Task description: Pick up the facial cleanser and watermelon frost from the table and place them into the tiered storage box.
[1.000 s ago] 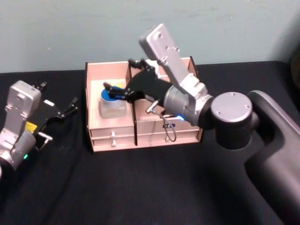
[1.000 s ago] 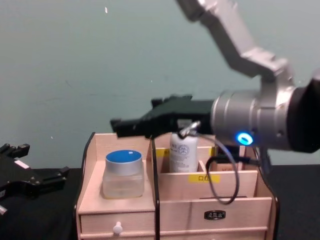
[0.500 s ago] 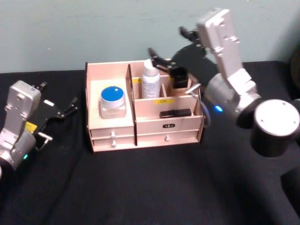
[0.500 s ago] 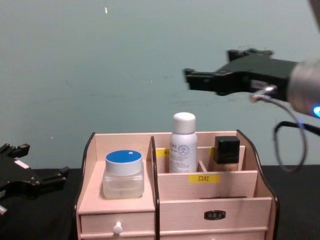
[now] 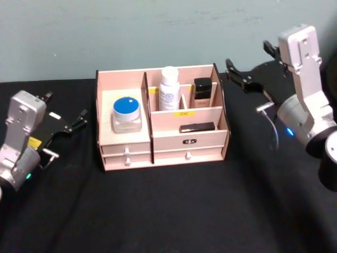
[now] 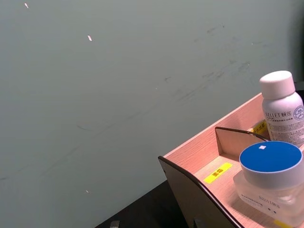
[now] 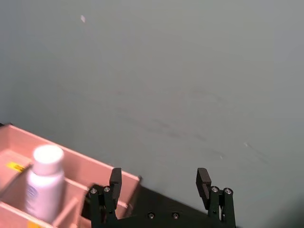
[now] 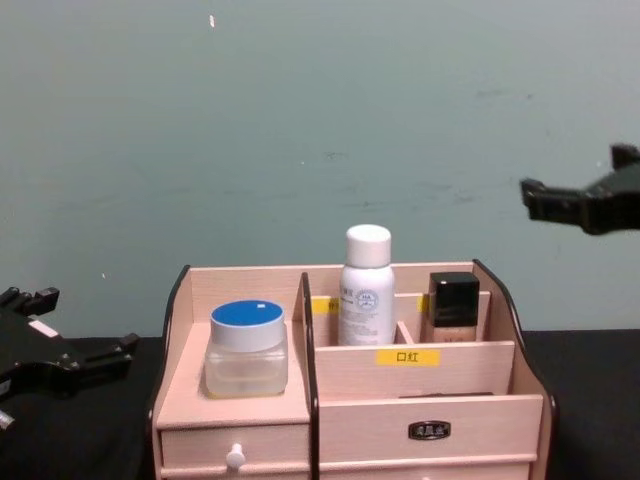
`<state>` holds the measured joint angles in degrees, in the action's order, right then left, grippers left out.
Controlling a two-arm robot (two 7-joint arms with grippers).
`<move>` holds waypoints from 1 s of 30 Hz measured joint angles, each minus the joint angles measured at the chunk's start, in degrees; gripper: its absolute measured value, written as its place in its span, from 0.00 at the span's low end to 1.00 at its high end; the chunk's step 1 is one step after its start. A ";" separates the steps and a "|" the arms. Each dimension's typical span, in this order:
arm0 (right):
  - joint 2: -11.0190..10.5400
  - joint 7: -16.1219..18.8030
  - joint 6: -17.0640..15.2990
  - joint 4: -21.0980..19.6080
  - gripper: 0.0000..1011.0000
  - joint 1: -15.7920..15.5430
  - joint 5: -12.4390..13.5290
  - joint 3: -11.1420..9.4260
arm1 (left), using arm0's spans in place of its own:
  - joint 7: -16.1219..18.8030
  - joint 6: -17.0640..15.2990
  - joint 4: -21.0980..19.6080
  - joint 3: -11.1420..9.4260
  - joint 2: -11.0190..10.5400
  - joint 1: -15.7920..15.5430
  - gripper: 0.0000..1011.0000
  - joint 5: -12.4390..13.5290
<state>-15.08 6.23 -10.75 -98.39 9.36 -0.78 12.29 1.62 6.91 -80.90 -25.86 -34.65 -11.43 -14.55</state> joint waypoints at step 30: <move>0.76 -0.34 -0.68 5.16 0.99 -1.44 -1.57 -2.66 | 0.00 0.00 0.00 0.00 0.00 0.00 1.00 0.00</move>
<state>-14.31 5.89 -11.43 -93.22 7.92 -2.35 9.63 1.62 6.91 -80.90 -25.86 -34.64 -11.43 -14.55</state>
